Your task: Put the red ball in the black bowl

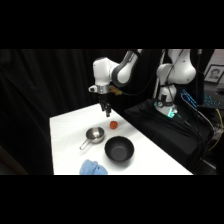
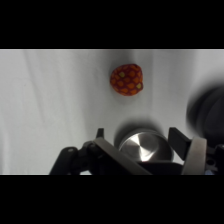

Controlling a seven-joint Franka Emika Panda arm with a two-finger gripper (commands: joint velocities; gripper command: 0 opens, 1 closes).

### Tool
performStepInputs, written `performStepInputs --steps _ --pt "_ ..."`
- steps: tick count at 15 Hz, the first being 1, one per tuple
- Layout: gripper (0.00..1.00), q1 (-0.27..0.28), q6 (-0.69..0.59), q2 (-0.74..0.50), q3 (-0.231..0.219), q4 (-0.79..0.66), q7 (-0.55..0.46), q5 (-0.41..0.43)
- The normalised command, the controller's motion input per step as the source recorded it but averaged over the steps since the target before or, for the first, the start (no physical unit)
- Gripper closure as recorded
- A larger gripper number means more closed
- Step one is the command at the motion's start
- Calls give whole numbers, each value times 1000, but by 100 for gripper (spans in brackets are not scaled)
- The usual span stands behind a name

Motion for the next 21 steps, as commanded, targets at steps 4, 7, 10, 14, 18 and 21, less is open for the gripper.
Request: performStepInputs --steps 4,7,10,14,18,21 --pt "0 -77 298 156 17 -88 -103 173" --pt "0 -104 287 67 69 -141 -135 185" --pt "0 -126 241 64 125 -124 -154 225" --pt "0 -130 267 59 158 -126 -169 218" --pt "0 -145 318 109 144 -88 -164 163" --pt "35 -115 380 87 99 -99 -63 46"
